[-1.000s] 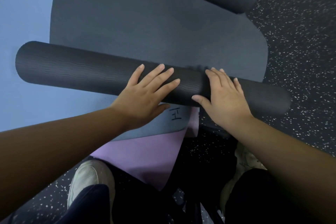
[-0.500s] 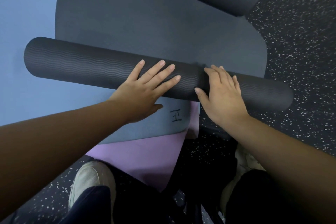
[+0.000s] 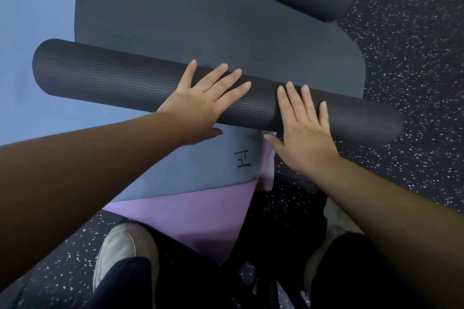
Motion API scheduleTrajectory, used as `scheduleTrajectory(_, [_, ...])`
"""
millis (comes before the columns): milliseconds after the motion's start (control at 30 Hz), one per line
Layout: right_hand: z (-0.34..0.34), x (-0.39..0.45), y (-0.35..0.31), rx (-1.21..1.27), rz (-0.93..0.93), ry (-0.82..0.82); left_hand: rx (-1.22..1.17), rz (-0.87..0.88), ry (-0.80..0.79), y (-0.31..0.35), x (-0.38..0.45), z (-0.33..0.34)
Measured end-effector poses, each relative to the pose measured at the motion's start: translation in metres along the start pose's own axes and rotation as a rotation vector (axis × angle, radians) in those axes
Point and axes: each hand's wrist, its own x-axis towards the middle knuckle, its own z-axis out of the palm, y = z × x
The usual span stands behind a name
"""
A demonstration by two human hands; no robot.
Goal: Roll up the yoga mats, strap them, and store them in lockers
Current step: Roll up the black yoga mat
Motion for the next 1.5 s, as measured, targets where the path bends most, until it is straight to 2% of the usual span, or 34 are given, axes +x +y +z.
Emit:
scheduleTrajectory(267, [-0.010, 0.018, 0.007, -0.046, -0.003, -0.105, -0.046, -0.037, -0.131, -0.010, 0.023, -0.006])
scheduleTrajectory(400, [-0.017, 0.026, 0.004, -0.026, 0.012, -0.100, -0.040, -0.075, -0.159, -0.020, 0.036, -0.014])
scheduleTrajectory(533, [-0.023, 0.021, 0.001, -0.038, 0.016, -0.037, -0.048, -0.038, -0.106, -0.027, 0.038, -0.020])
scheduleTrajectory(733, [-0.027, 0.006, 0.002, -0.108, -0.085, 0.133, -0.120, -0.008, -0.026, -0.024, 0.021, -0.027])
scheduleTrajectory(967, [-0.028, -0.007, 0.000, -0.155, -0.215, -0.147, -0.215, 0.076, 0.122, 0.005, -0.022, -0.006])
scheduleTrajectory(1167, [-0.032, -0.021, -0.006, -0.157, -0.325, -0.269, -0.346, 0.141, 0.042, 0.013, -0.049, -0.007])
scheduleTrajectory(1300, [-0.027, -0.030, -0.007, -0.141, -0.370, -0.439, -0.396, 0.194, -0.027, 0.027, -0.065, 0.001])
scheduleTrajectory(1500, [-0.019, -0.032, -0.002, -0.010, -0.306, -0.473, -0.446, 0.179, -0.034, 0.029, -0.065, 0.014])
